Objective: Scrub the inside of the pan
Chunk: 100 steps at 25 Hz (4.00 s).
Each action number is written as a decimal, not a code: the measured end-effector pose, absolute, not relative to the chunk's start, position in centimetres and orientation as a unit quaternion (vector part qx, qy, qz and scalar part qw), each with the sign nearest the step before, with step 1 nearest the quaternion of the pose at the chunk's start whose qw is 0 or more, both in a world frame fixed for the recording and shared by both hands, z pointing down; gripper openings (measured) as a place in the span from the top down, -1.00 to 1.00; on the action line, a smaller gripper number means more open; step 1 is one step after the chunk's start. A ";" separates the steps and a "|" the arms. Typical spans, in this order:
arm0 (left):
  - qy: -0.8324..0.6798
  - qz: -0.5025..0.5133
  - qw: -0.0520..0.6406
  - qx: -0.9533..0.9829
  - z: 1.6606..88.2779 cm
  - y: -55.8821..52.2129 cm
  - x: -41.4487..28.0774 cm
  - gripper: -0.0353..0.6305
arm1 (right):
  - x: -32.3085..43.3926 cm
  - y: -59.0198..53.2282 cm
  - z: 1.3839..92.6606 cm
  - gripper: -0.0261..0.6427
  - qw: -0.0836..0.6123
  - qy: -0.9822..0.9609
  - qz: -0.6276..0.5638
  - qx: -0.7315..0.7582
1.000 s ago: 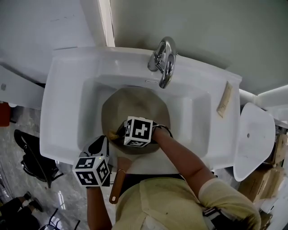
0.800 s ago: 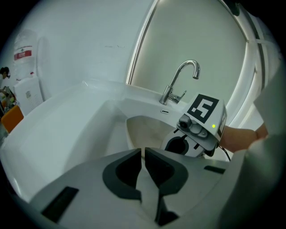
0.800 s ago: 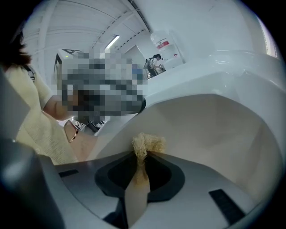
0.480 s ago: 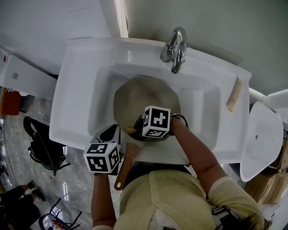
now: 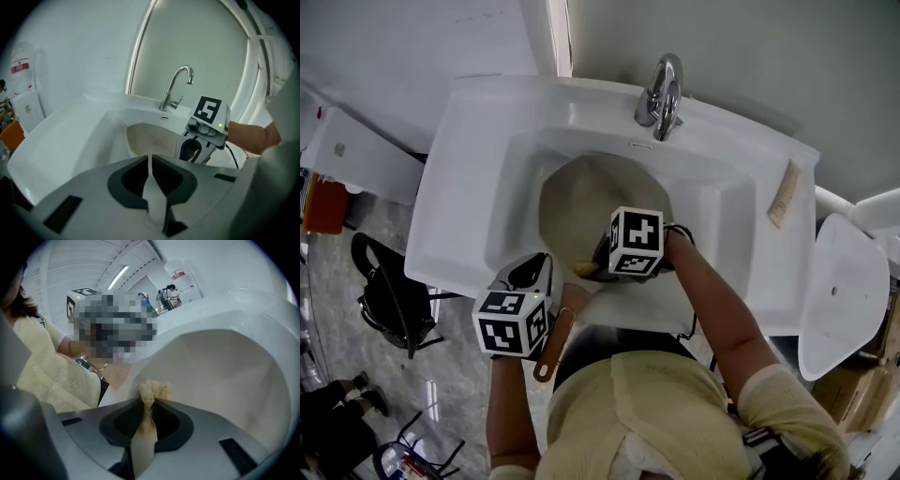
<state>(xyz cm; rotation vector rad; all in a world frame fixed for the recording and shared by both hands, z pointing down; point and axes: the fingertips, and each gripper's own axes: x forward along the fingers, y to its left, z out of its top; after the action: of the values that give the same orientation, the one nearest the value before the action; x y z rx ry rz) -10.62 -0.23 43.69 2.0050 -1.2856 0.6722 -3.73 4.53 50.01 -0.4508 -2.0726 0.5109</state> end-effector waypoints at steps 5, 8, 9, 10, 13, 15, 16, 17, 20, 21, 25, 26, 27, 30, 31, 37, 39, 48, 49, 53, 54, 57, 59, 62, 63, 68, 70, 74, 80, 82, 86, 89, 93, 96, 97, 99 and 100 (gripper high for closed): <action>-0.476 0.267 0.304 0.781 42.3 -0.3 -9.8 0.68 | -2.3 4.3 49.8 0.70 0.478 -0.836 0.199 -0.181; -0.480 0.261 0.293 0.785 41.4 -0.6 -9.5 0.68 | -1.6 3.0 49.2 0.70 0.474 -0.847 0.191 -0.148; -0.482 0.258 0.289 0.786 41.2 -0.7 -9.5 0.68 | -1.5 2.5 49.0 0.70 0.471 -0.852 0.186 -0.134; -0.486 0.253 0.286 0.786 40.9 -0.9 -9.4 0.68 | -1.3 1.8 48.7 0.70 0.468 -0.857 0.180 -0.118; -0.486 0.220 0.287 0.796 39.9 -1.5 -8.8 0.68 | -0.7 -0.9 48.1 0.70 0.463 -0.870 0.159 -0.056; -0.479 0.200 0.289 0.804 39.2 -2.0 -8.0 0.68 | -0.3 -2.8 47.7 0.70 0.452 -0.878 0.153 -0.013; -0.480 0.196 0.284 0.806 38.8 -2.3 -7.8 0.68 | -0.2 -3.6 47.5 0.70 0.445 -0.883 0.153 0.006; -0.488 0.193 0.273 0.806 38.4 -2.6 -7.8 0.68 | -0.2 -4.5 47.3 0.70 0.436 -0.886 0.152 0.025; -0.532 0.170 0.232 0.797 36.6 -3.8 -9.1 0.68 | -0.1 -7.2 47.4 0.70 0.425 -0.890 0.140 0.090; -0.547 0.156 0.223 0.792 35.9 -4.2 -9.7 0.68 | 0.0 -8.2 47.6 0.70 0.426 -0.888 0.132 0.114; -0.589 0.118 0.218 0.769 34.8 -5.2 -12.4 0.68 | 0.2 -11.5 49.0 0.70 0.434 -0.875 0.110 0.186; -0.593 0.119 0.220 0.765 34.9 -5.3 -12.8 0.68 | 0.0 -12.1 49.2 0.70 0.431 -0.874 0.110 0.196; -0.595 0.121 0.224 0.763 35.2 -5.5 -13.1 0.68 | -0.2 -12.7 49.5 0.70 0.427 -0.874 0.112 0.204; -0.593 0.128 0.241 0.757 36.4 -5.6 -13.4 0.68 | -0.5 -14.1 50.2 0.70 0.420 -0.871 0.114 0.229; -0.595 0.127 0.244 0.756 36.7 -5.6 -13.4 0.68 | -0.5 -14.5 50.5 0.70 0.422 -0.868 0.111 0.238; -0.593 0.133 0.263 0.749 38.3 -6.2 -13.4 0.68 | 0.2 -16.8 52.9 0.70 0.467 -0.836 0.070 0.281; -0.584 0.145 0.271 0.752 39.1 -6.3 -13.0 0.68 | 0.2 -17.3 53.8 0.70 0.479 -0.827 0.058 0.289; -0.567 0.169 0.295 0.750 41.2 -6.2 -12.9 0.68 | -0.9 -17.5 57.4 0.70 0.501 -0.818 0.067 0.275; -0.565 0.172 0.297 0.750 41.3 -6.2 -12.9 0.68 | -1.1 -17.4 57.6 0.70 0.500 -0.820 0.071 0.269; -0.557 0.183 0.301 0.752 41.8 -6.1 -12.8 0.68 | -1.9 -16.7 58.0 0.70 0.496 -0.830 0.090 0.240; -0.556 0.185 0.302 0.752 41.9 -6.1 -12.7 0.68 | -2.1 -16.5 58.1 0.70 0.496 -0.832 0.093 0.232; -0.551 0.190 0.304 0.753 42.2 -6.1 -12.6 0.68 | -2.6 -15.7 58.5 0.70 0.500 -0.835 0.097 0.209; -0.547 0.193 0.306 0.755 42.4 -6.1 -12.4 0.68 | -3.0 -15.1 58.8 0.70 0.504 -0.836 0.097 0.195; -0.538 0.198 0.308 0.759 42.5 -6.0 -12.0 0.68 | -3.5 -14.4 59.0 0.70 0.507 -0.839 0.093 0.173; -0.535 0.199 0.308 0.761 42.5 -6.0 -11.9 0.68 | -3.7 -14.1 58.9 0.70 0.508 -0.841 0.091 0.165; -0.526 0.203 0.310 0.766 42.7 -5.6 -11.4 0.68 | -5.0 -12.6 58.4 0.70 0.498 -0.853 0.090 0.125; -0.520 0.206 0.310 0.769 42.7 -5.4 -11.1 0.68 | -5.6 -11.9 58.1 0.70 0.493 -0.858 0.090 0.109; -0.499 0.206 0.310 0.783 42.5 -5.0 -10.2 0.67 | -6.6 -10.8 57.7 0.70 0.488 -0.864 0.088 0.084; -0.449 0.205 0.314 0.811 42.0 -4.0 -8.1 0.67 | -7.5 -9.4 57.1 0.70 0.484 -0.869 0.087 0.055; -0.435 0.211 0.314 0.817 42.0 -3.5 -7.6 0.67 | -7.8 -8.8 56.9 0.70 0.482 -0.871 0.087 0.040; -0.425 0.225 0.310 0.820 42.4 -3.0 -7.3 0.67 | -8.2 -7.5 56.5 0.70 0.479 -0.873 0.087 0.011; -0.426 0.231 0.308 0.819 42.4 -2.7 -7.4 0.68 | -8.2 -6.2 56.2 0.70 0.481 -0.872 0.087 -0.014; -0.424 0.235 0.307 0.819 42.4 -2.3 -7.5 0.68 | -8.1 -4.1 55.7 0.70 0.482 -0.870 0.091 -0.056; -0.422 0.236 0.304 0.821 42.3 -2.0 -7.3 0.68 | -7.9 -2.6 55.4 0.70 0.477 -0.868 0.109 -0.084; -0.422 0.238 0.303 0.821 42.3 -1.9 -7.3 0.68 | -7.8 -2.3 55.4 0.70 0.473 -0.868 0.118 -0.090; -0.421 0.240 0.301 0.821 42.3 -1.8 -7.2 0.68 | -7.5 -1.7 55.4 0.70 0.466 -0.867 0.145 -0.097; -0.420 0.240 0.301 0.822 42.3 -1.7 -7.1 0.68 | -7.4 -1.4 55.4 0.70 0.462 -0.866 0.161 -0.100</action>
<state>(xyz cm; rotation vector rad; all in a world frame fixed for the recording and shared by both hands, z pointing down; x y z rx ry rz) -7.15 -1.68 42.29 2.1807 -1.1155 0.6378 -7.38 -1.44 55.36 -0.2462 -2.1306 0.3952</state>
